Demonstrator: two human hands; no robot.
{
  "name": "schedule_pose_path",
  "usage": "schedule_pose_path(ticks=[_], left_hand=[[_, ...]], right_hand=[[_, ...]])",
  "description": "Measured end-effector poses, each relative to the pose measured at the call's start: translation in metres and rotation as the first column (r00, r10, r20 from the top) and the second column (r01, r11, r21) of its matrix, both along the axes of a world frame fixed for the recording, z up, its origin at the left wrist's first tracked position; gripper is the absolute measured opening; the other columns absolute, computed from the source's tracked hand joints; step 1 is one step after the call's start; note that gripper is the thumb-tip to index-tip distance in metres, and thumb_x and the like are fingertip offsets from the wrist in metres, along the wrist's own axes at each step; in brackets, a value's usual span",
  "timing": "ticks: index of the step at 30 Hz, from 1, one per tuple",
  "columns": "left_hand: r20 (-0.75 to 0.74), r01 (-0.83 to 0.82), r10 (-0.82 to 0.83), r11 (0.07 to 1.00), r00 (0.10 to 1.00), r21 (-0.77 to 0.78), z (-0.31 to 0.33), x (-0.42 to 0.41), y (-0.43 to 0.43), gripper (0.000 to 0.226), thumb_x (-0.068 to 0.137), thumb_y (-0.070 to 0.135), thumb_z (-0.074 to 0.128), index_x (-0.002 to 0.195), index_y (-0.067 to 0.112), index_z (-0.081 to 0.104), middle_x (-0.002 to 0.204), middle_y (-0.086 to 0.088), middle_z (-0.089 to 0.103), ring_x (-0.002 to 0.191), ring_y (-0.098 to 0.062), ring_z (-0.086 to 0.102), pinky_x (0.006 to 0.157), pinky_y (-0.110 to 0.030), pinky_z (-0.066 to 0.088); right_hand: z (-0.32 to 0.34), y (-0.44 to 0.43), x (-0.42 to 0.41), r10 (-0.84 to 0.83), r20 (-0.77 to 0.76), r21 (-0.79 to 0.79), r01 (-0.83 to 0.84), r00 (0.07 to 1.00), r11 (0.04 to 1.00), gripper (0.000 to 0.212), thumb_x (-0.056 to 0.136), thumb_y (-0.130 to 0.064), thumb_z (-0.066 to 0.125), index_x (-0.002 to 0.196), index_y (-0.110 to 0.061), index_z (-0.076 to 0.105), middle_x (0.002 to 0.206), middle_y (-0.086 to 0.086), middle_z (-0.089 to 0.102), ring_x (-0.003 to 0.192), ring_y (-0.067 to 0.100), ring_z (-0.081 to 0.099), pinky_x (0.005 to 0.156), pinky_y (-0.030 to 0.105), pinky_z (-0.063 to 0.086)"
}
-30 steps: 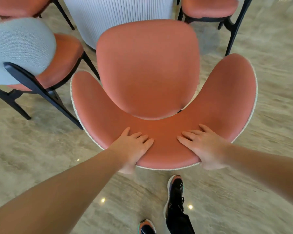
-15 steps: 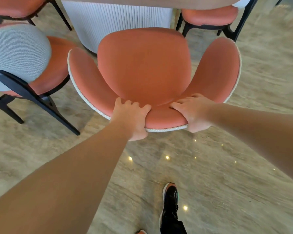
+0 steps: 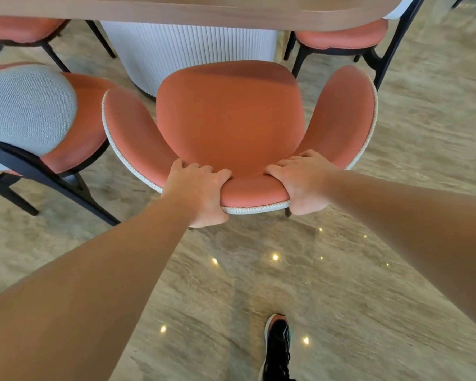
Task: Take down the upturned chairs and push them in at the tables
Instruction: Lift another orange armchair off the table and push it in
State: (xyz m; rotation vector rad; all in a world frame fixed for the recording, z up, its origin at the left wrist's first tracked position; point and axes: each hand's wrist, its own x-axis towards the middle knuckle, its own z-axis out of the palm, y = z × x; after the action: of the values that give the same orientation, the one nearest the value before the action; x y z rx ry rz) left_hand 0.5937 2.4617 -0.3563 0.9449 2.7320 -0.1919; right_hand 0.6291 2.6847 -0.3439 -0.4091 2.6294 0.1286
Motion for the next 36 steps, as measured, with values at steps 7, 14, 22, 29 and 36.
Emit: schedule_pose_path(ticks=[7,14,22,29,36], left_hand=[[0.022,-0.016,0.016,1.0,1.0,0.0,0.007,-0.034,0.003,0.07,0.06,0.059,0.052,0.128,0.045,0.041,0.106,0.014,0.061,0.101,-0.018,0.057,0.098,-0.045,0.034],[0.017,-0.006,0.006,1.0,1.0,0.005,0.012,-0.057,0.007,0.067,0.06,0.06,0.052,0.125,0.047,0.042,0.105,0.017,0.062,0.101,-0.015,0.057,0.098,-0.042,0.033],[0.03,-0.016,0.015,1.0,0.999,0.002,0.015,-0.086,0.012,0.063,0.058,0.059,0.049,0.12,0.049,0.044,0.097,0.02,0.062,0.09,-0.012,0.058,0.095,-0.039,0.033],[0.025,0.015,-0.015,1.0,1.0,-0.008,0.015,-0.114,0.018,0.059,0.06,0.063,0.05,0.118,0.049,0.045,0.096,0.023,0.062,0.089,-0.009,0.059,0.092,-0.036,0.036],[0.042,-0.004,0.005,1.0,0.999,-0.004,0.017,-0.124,0.022,0.067,0.057,0.061,0.045,0.123,0.049,0.043,0.1,0.022,0.061,0.094,-0.009,0.058,0.095,-0.036,0.035]], right_hand=[[0.008,0.002,-0.033,-0.006,-0.002,-0.017,0.006,1.0,1.0,0.063,0.066,-0.027,0.054,0.128,-0.032,0.043,0.108,-0.008,0.056,0.104,0.019,0.056,0.096,0.043,0.039],[0.013,0.005,-0.056,-0.006,0.006,-0.029,0.007,1.0,1.0,0.056,0.07,-0.027,0.055,0.125,-0.03,0.045,0.103,-0.008,0.056,0.098,0.019,0.056,0.091,0.042,0.04],[0.018,0.01,-0.084,-0.019,0.045,-0.041,0.021,0.999,0.999,0.049,0.072,-0.025,0.056,0.119,-0.029,0.045,0.094,-0.007,0.055,0.092,0.02,0.056,0.084,0.039,0.036],[0.02,0.016,-0.11,-0.021,0.059,-0.057,0.024,0.998,0.998,0.044,0.072,-0.024,0.057,0.114,-0.028,0.045,0.09,-0.008,0.054,0.089,0.019,0.055,0.079,0.038,0.031],[0.022,0.019,-0.123,0.0,0.084,-0.029,0.002,0.996,1.0,0.051,0.073,-0.026,0.056,0.123,-0.028,0.045,0.098,-0.006,0.056,0.093,0.021,0.056,0.086,0.04,0.039]])
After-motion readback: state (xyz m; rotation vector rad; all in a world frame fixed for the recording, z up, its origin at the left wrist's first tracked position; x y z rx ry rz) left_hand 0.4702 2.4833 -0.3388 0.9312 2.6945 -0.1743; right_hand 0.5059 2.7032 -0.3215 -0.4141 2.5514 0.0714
